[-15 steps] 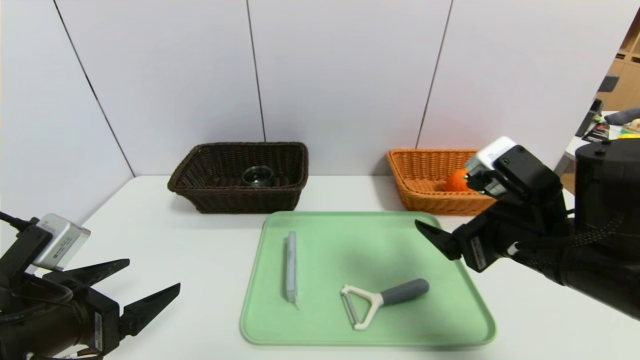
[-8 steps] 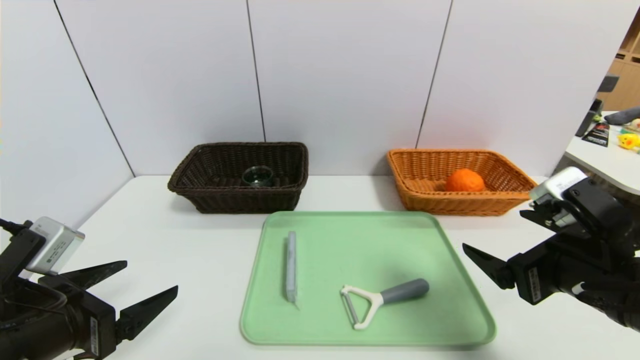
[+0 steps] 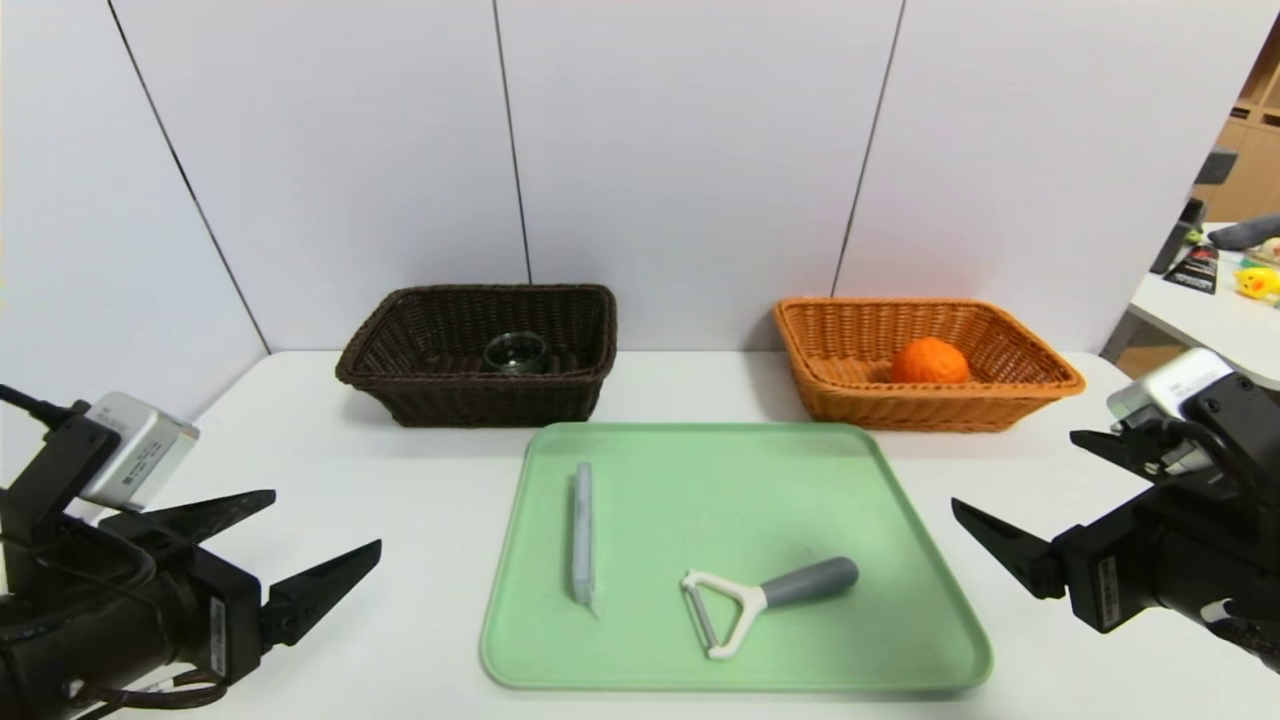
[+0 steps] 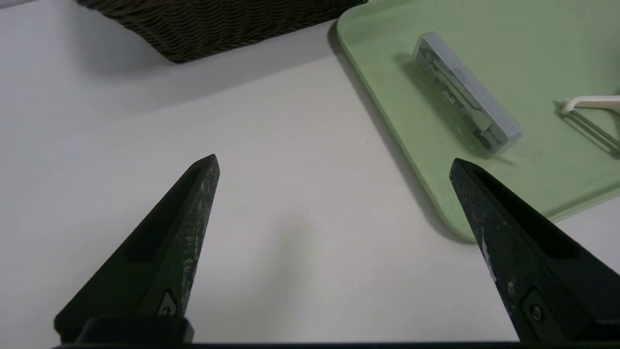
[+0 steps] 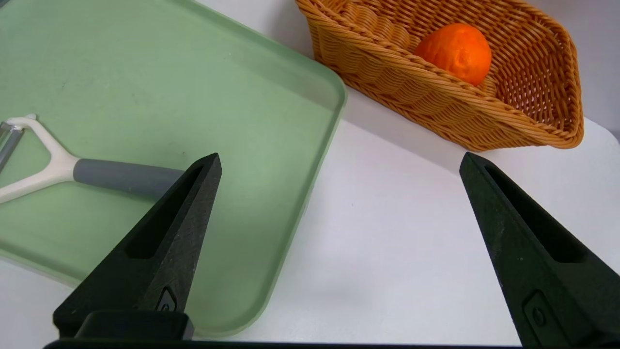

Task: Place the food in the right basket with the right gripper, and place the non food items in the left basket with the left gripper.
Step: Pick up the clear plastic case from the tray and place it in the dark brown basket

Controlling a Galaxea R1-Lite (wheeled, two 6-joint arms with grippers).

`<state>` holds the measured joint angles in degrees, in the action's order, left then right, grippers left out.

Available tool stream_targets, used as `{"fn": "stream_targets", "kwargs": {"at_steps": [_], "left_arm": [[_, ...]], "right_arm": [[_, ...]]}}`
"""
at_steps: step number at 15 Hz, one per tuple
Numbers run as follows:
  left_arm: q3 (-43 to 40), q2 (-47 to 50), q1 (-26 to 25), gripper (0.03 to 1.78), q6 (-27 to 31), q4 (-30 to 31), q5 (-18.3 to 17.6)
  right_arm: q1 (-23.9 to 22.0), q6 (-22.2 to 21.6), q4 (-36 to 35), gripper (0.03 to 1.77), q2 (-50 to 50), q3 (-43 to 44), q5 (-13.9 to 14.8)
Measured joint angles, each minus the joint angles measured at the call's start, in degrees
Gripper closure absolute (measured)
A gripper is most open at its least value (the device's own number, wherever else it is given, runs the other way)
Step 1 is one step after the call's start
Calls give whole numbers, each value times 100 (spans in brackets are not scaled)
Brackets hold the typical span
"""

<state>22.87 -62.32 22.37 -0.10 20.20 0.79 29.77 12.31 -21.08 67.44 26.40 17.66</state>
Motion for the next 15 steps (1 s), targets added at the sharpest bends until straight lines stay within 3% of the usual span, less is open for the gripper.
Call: {"fn": "stream_targets", "kwargs": {"at_steps": [2,7,15], "left_arm": [[458,-301,635,12,-422,-122,675],[1298,-1042,1875,12,-894,-664,1696],[2146,-2293,2710,12,-1702,-901,2241]], "right_arm": [[0,6,0,11,-22,-28,-2],[0,-7,7,11,-110,-152,-4],[13,45,13,11,-219,-194,-9]]}}
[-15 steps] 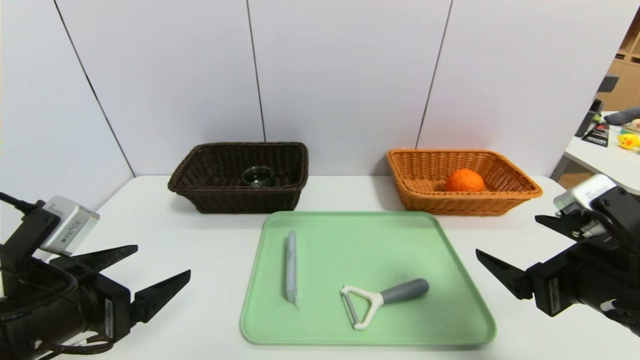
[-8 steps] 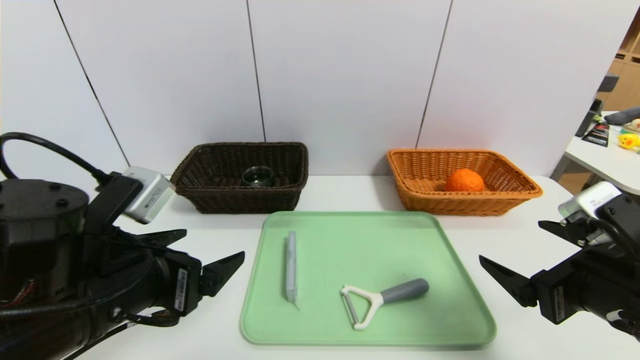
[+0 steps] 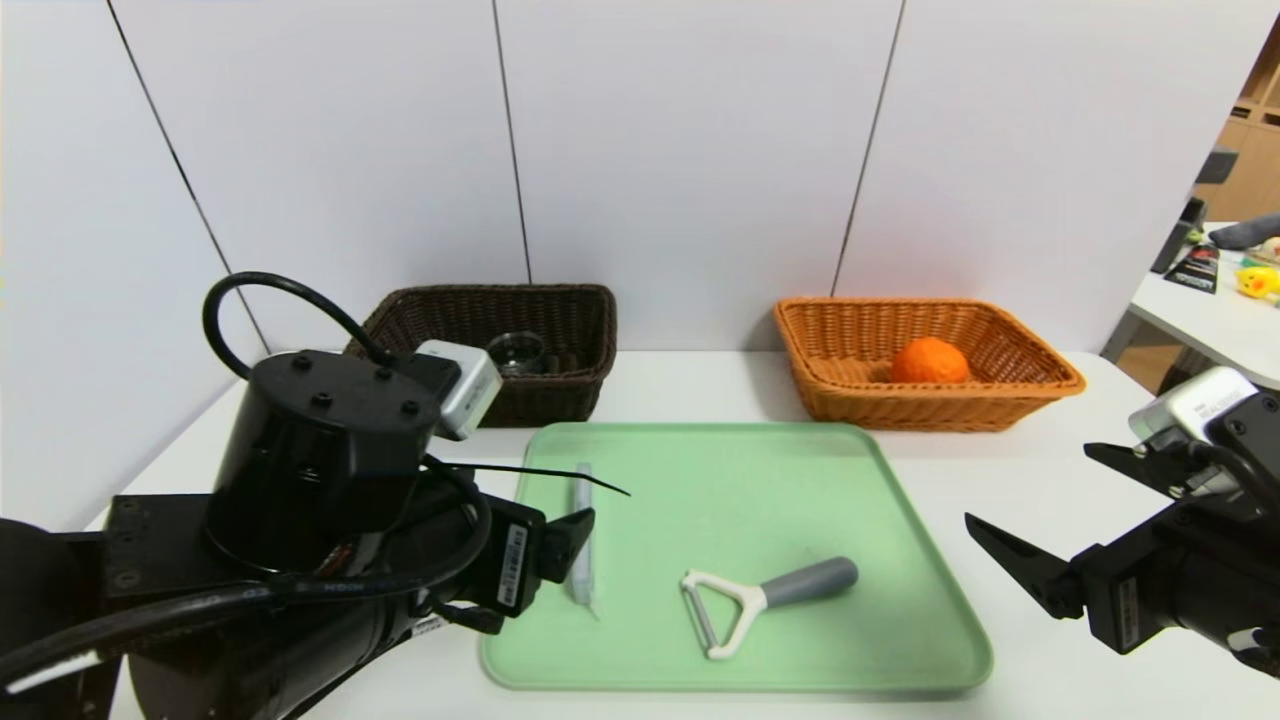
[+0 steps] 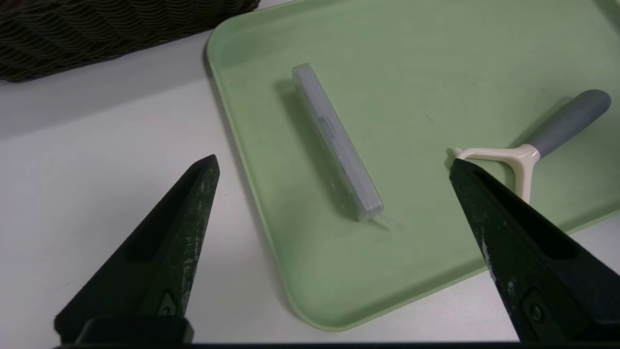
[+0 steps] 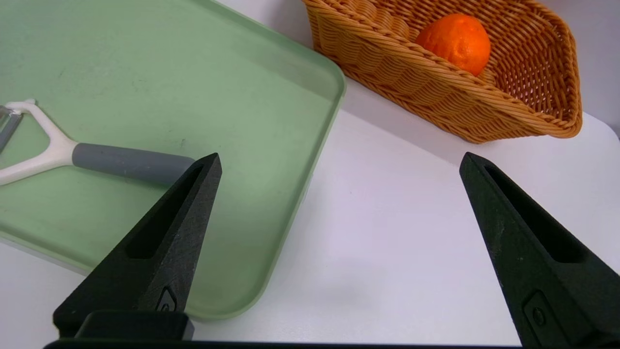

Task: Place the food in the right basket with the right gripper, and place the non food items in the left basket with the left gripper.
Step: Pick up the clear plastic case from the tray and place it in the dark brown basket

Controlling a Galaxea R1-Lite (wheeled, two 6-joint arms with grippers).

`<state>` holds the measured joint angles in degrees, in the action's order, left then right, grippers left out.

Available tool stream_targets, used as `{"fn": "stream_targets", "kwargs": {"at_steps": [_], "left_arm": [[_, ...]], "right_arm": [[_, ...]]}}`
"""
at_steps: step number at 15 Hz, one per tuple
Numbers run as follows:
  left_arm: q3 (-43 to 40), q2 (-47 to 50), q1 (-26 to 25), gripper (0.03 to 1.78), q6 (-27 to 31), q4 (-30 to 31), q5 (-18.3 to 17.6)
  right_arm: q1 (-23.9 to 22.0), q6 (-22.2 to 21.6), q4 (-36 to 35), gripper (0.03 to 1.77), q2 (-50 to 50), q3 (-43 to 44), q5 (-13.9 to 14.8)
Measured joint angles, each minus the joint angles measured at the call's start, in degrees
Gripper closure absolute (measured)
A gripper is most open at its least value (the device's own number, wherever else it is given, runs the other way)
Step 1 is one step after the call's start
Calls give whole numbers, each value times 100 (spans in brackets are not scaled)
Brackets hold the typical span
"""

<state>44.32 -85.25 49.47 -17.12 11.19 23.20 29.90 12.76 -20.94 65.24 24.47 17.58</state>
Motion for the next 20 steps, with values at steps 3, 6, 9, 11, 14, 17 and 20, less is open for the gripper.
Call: {"fn": "stream_targets", "kwargs": {"at_steps": [3,6,9,11,14,17,20], "left_arm": [[272,-367,91,12,-116,-174,232],[602,-741,129,12,-430,-478,612],[798,-1029,149,12,-606,-629,646],[868,-1204,152,12,-747,-635,645],[956,-1462,157,12,-885,-627,642],[1030,-1665,160,12,-975,-623,646],[1080,-1831,157,12,-1025,-607,651]], "right_arm": [[2,32,-6,11,-67,-30,0],[5,62,22,11,-157,-51,-16],[5,66,22,11,-190,-55,-20],[11,74,9,11,-199,-60,-20],[24,74,-5,11,-210,-72,-20],[35,74,41,11,-299,-118,-27],[39,77,48,11,-393,-204,-38]]}}
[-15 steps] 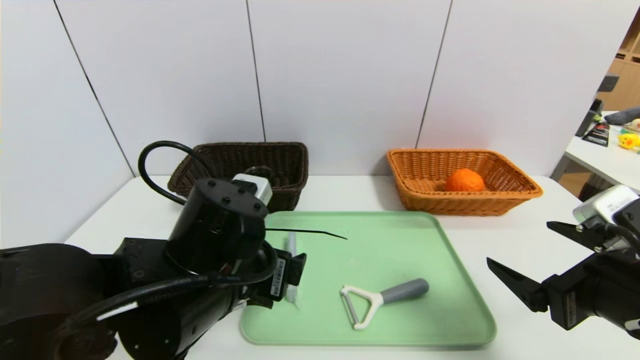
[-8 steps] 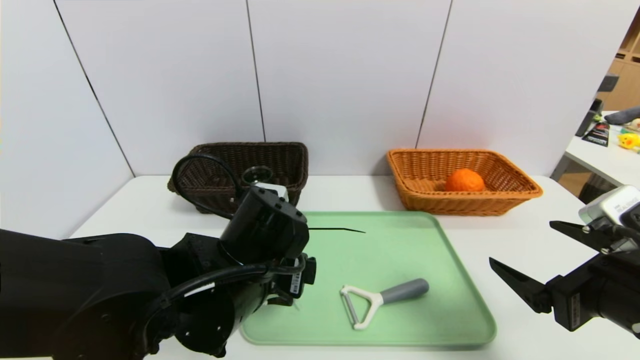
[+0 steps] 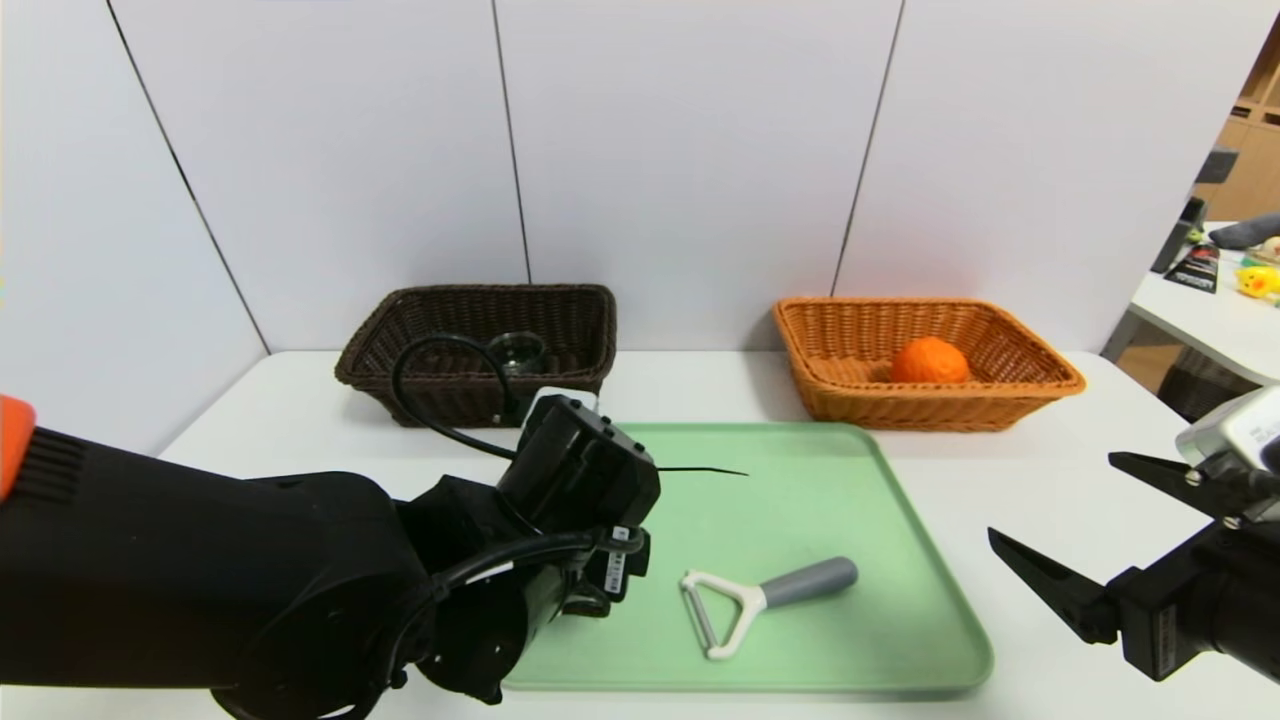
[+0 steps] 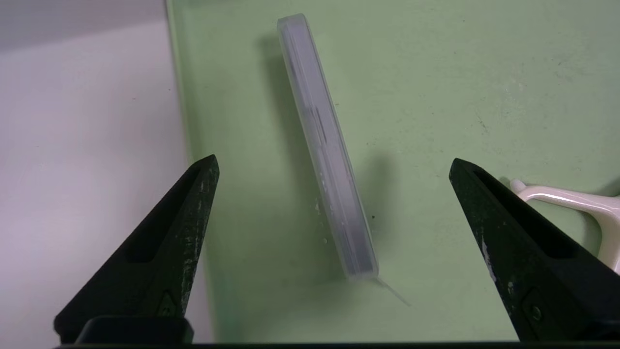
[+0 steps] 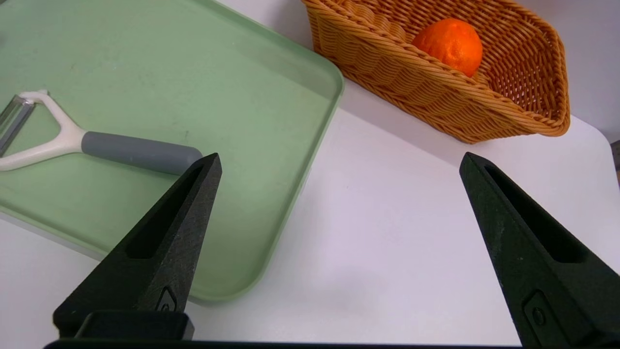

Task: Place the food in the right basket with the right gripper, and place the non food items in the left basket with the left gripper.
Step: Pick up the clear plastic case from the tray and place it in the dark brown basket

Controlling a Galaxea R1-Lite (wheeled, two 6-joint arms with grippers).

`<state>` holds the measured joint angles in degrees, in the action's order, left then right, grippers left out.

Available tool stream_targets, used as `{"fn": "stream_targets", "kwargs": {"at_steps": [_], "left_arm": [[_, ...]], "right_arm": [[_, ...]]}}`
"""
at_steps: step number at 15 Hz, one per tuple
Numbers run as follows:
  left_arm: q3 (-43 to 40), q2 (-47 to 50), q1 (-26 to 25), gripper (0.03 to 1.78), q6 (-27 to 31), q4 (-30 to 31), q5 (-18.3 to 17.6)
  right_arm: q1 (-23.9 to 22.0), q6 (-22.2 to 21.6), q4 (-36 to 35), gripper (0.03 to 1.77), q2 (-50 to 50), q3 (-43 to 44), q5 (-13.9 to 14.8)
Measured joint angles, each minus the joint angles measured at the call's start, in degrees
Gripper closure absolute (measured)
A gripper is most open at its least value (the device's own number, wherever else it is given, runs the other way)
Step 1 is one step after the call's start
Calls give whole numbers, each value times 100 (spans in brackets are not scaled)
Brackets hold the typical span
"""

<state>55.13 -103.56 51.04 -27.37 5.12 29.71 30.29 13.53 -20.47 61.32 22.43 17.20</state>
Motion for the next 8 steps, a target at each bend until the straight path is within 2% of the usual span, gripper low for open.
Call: {"fn": "stream_targets", "kwargs": {"at_steps": [8], "left_arm": [[22,-302,-118,12,-250,2,-37]], "right_arm": [[0,60,-26,11,-57,-38,-20]]}}
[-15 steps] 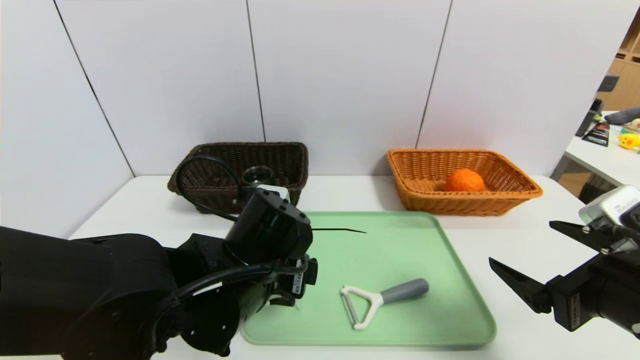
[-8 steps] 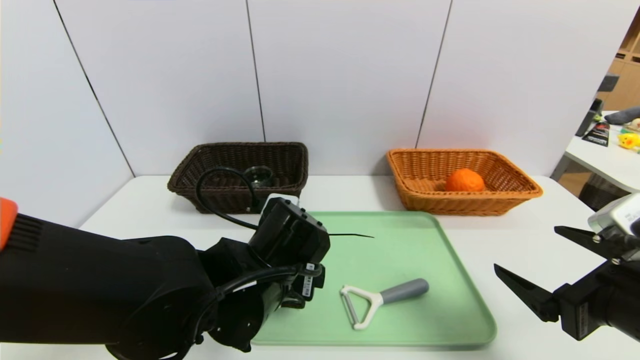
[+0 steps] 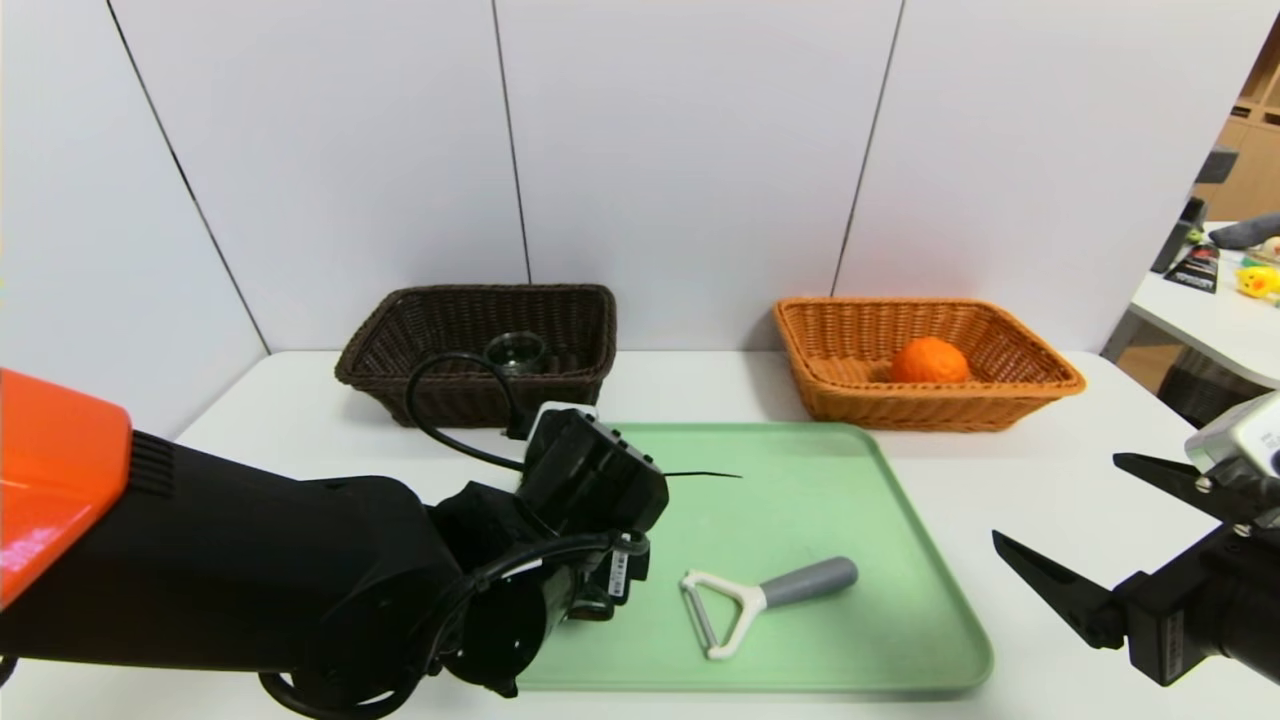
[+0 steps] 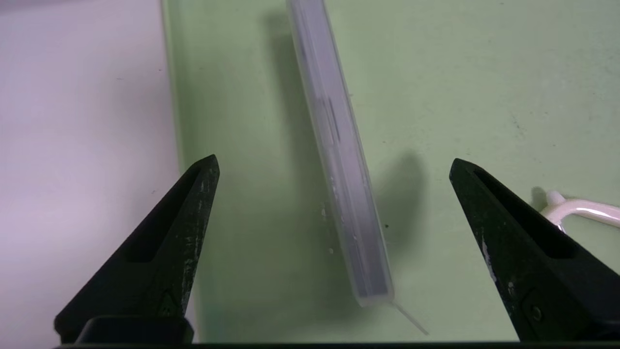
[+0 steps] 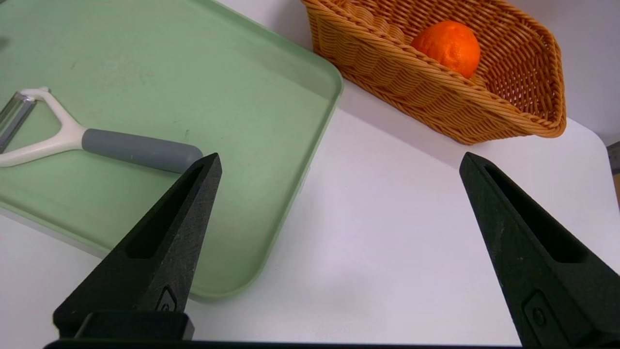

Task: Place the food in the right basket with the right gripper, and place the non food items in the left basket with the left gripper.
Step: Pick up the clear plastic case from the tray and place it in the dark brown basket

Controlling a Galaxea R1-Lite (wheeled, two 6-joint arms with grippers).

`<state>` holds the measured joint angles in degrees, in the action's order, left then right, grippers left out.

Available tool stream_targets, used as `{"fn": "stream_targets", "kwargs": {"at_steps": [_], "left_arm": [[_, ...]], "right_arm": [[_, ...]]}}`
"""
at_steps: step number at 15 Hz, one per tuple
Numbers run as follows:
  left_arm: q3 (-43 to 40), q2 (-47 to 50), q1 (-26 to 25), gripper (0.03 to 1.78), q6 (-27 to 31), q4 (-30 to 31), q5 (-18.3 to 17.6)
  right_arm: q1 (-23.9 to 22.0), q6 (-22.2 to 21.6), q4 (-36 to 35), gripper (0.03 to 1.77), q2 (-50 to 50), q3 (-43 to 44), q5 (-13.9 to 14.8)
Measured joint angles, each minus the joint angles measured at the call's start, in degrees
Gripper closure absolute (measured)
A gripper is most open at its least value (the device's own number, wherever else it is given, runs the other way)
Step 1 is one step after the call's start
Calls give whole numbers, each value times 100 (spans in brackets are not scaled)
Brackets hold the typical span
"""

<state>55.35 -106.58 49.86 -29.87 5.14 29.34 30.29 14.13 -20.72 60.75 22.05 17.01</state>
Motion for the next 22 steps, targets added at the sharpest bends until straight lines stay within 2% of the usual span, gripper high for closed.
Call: {"fn": "stream_targets", "kwargs": {"at_steps": [13,14,16,20,21,22], "left_arm": [[9,-265,-190,13,-41,39,-44],[6,-273,-193,34,-39,39,-43],[5,-284,-194,64,-43,55,-43],[2,-297,-188,105,-41,107,-43],[2,-295,-188,137,-41,105,-38],[0,-288,-188,151,-41,108,-27]], "right_arm": [[11,89,11,11,-17,-45,2],[11,94,13,11,-22,-48,2],[11,91,13,11,-22,-52,-1],[11,89,15,11,-11,-50,-6],[11,91,22,11,-5,-50,-11],[11,85,26,11,0,-52,-45]]}}
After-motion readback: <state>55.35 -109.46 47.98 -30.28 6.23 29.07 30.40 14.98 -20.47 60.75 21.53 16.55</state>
